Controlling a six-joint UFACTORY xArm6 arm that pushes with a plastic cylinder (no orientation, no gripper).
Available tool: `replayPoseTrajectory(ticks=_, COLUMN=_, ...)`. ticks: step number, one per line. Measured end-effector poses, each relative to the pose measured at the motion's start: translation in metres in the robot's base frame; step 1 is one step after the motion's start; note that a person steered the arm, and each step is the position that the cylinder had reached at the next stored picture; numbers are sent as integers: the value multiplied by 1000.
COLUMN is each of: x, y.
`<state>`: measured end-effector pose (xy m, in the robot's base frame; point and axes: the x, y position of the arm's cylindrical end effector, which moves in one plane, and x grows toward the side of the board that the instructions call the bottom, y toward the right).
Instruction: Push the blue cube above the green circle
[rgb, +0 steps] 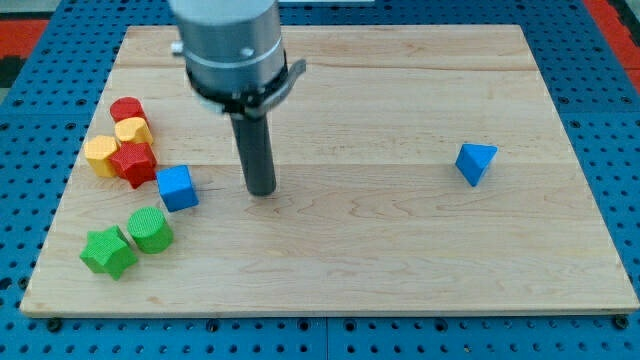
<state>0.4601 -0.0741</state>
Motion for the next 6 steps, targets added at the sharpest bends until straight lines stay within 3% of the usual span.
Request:
replayPoseTrajectory(ticks=1, x=-12, y=-64)
replayPoseTrajectory(ticks=3, x=37, y=-101)
replayPoseTrajectory(ticks=4, x=36, y=-63)
replayPoseTrajectory(ticks=6, x=55, y=222)
